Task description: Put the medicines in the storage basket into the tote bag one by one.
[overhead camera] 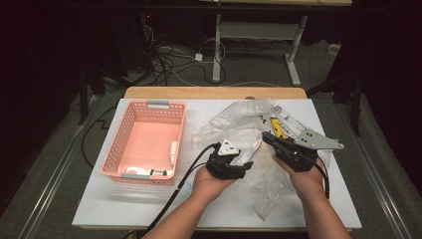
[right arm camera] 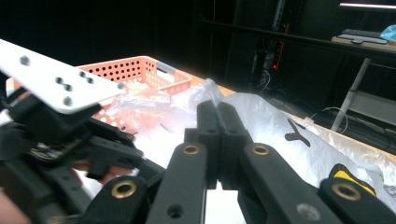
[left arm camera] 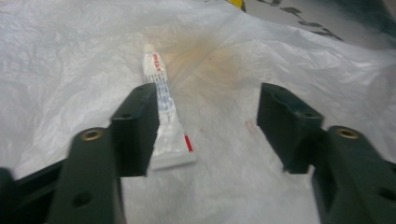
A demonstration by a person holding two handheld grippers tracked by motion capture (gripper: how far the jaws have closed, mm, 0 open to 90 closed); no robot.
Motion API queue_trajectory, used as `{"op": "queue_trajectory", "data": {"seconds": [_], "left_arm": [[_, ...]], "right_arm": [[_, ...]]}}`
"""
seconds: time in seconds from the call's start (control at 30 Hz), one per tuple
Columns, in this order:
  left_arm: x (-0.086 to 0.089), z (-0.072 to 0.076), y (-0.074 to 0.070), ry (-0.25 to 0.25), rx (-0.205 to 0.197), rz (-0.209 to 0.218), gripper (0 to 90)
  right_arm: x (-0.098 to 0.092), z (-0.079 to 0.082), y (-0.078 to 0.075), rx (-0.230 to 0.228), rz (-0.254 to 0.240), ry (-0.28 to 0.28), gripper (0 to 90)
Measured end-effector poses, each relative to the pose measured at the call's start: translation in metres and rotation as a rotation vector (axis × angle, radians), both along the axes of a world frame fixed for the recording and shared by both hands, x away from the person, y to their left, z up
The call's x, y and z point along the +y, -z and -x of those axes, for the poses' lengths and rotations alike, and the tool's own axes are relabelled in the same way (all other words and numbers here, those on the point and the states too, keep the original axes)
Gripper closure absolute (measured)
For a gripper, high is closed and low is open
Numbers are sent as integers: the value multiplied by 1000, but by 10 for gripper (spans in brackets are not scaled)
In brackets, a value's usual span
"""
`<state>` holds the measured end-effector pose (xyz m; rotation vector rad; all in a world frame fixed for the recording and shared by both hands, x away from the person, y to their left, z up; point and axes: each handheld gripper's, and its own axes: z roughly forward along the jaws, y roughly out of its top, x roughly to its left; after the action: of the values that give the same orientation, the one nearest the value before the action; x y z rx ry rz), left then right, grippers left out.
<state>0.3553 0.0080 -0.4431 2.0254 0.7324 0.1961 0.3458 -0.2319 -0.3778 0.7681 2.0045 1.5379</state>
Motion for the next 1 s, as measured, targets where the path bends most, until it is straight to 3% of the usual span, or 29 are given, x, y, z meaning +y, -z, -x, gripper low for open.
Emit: {"op": "queue_trajectory", "data": {"seconds": [0.37,0.53,0.67,1.0], "left_arm": [[32,27,-14,8,0,14,177],[45,33,-19,0,7,17,122],[56,35,-23,-25,25,14,2],[87,42,-30,-82,-8,-11,0]], "right_arm": [[-1,0,1,-1,2,3,900],[-1,-1,1,0,6,4,900],[-1,0,1,0,4,6,900],[-1,0,1,1,6,8,900]]}}
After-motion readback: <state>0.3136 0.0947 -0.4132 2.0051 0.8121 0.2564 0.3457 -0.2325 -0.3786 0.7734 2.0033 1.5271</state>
